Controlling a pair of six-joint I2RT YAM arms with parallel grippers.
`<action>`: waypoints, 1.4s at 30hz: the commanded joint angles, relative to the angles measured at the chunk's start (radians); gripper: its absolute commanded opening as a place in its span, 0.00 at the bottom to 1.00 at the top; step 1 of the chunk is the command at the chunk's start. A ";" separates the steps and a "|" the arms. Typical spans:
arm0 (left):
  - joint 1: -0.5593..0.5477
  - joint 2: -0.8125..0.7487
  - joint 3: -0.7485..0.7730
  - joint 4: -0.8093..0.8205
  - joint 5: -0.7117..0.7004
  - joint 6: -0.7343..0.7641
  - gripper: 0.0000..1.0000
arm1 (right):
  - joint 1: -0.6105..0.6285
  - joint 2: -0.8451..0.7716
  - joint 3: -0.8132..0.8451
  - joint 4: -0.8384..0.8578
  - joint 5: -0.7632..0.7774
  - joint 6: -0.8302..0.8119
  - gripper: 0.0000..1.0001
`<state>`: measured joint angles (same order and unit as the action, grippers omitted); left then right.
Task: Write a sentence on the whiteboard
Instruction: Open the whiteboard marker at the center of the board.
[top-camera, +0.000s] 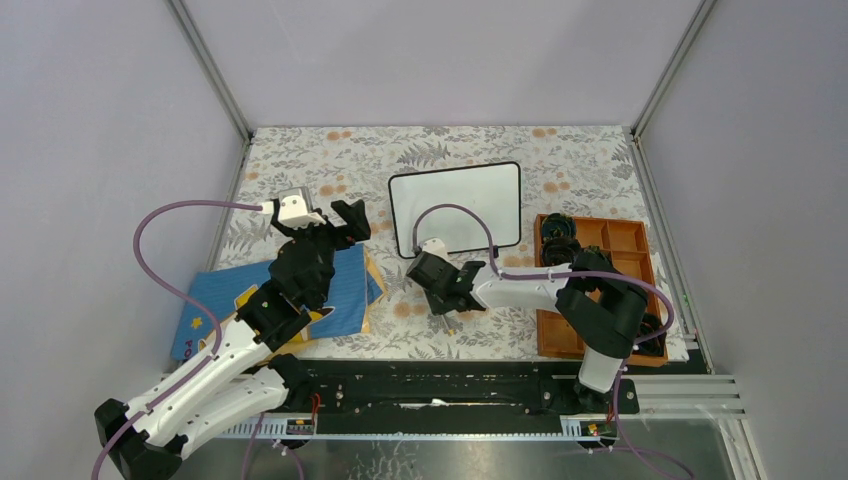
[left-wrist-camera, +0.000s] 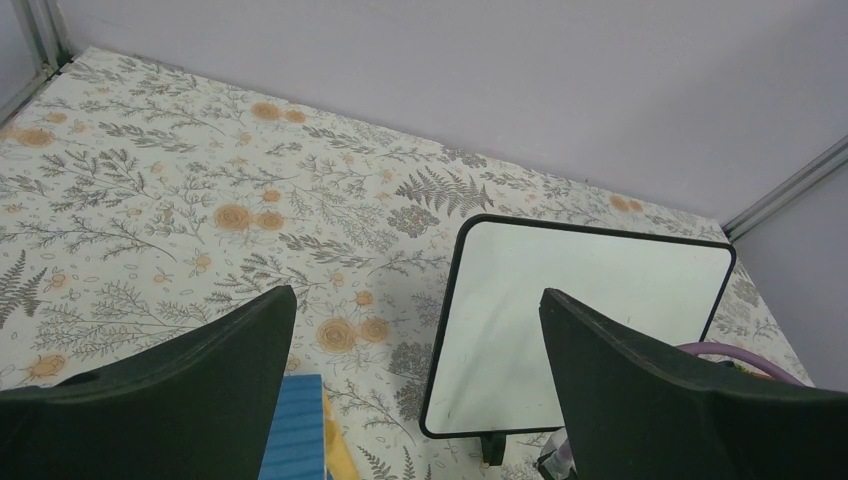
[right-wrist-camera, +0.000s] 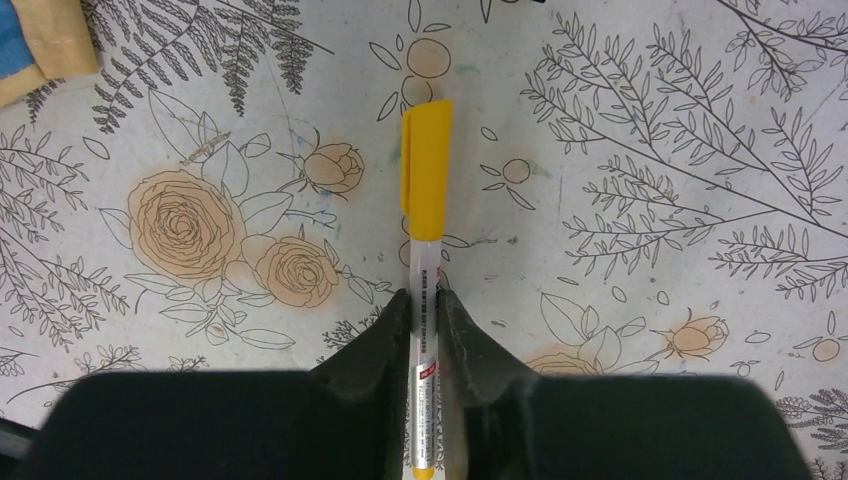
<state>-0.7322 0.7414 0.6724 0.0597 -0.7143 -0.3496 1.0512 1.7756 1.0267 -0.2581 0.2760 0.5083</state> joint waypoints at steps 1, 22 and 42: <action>-0.004 -0.002 0.034 0.024 -0.013 0.001 0.99 | -0.004 0.027 -0.056 -0.024 -0.020 -0.019 0.10; -0.004 0.091 0.044 0.128 0.601 -0.031 0.99 | -0.004 -0.867 -0.402 0.366 -0.077 -0.168 0.00; -0.004 0.264 0.169 0.202 1.172 -0.305 0.93 | -0.004 -1.048 -0.399 0.456 -0.149 -0.230 0.00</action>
<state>-0.7322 0.9764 0.7811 0.2394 0.3252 -0.6270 1.0512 0.7307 0.5690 0.1432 0.1612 0.3149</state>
